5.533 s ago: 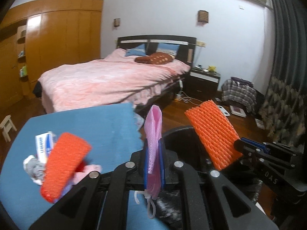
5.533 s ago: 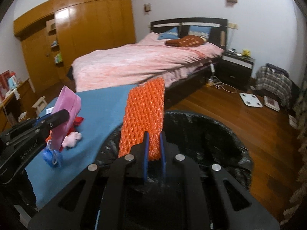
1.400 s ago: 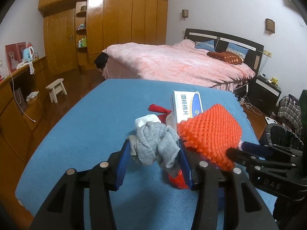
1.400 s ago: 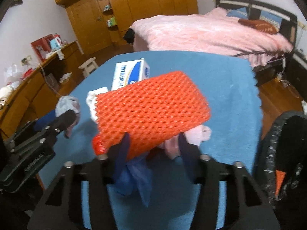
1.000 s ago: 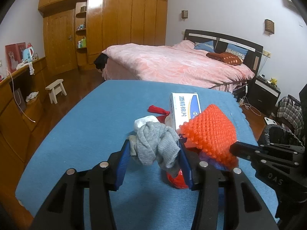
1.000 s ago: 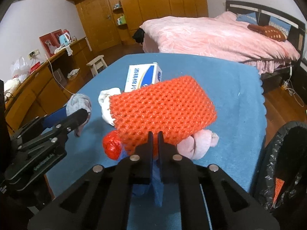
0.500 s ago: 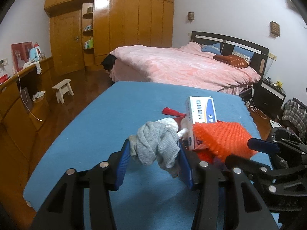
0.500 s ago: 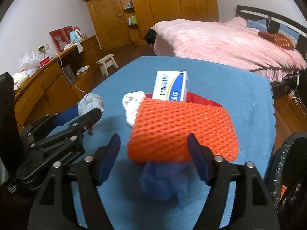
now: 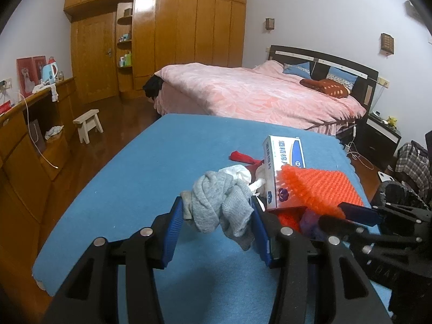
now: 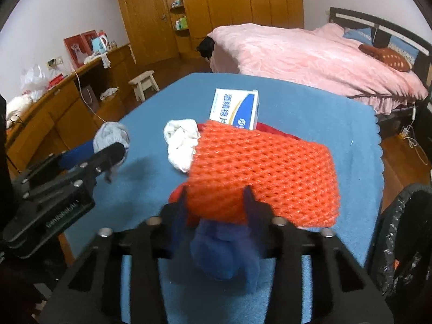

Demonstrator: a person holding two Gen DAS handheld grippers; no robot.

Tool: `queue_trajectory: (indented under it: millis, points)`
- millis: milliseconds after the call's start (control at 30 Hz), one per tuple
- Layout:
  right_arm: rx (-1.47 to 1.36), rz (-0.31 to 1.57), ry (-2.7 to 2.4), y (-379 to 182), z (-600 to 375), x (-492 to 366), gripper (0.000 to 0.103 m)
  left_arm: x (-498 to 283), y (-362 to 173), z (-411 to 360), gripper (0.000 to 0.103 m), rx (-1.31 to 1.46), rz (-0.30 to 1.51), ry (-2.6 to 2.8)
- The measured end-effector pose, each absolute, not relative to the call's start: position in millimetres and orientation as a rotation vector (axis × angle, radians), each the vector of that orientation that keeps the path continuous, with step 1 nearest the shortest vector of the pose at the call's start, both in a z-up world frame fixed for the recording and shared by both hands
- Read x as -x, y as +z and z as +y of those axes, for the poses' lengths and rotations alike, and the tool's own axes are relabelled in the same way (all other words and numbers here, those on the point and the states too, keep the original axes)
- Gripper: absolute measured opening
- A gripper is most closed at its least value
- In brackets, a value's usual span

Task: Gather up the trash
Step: 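Lift the orange foam net with the right tool, holding the sock in the left, then move both tools over the bin and release the sock and foam net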

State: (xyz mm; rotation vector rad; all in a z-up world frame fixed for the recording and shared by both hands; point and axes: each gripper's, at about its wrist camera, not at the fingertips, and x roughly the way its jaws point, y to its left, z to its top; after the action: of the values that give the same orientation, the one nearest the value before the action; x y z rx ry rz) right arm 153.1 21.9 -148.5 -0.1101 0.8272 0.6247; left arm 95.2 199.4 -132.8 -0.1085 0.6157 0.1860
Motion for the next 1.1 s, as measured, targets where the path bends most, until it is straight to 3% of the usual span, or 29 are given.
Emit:
queue_trajectory:
  millis: [33,233,1100]
  points:
    - [0.106,0.82,0.633,-146,20,-153,0.023,-96,-131,199,0.048,0.107,0.613,0.184]
    - [0.08,0.775,0.653,-124,7,-150,0.016,-94,-124,189,0.048,0.1,0.598,0.159]
    - [-0.05,0.644,0.507,-42,-113,-138,0.014,-106,-63,77,0.048,0.06,0.534,-0.076]
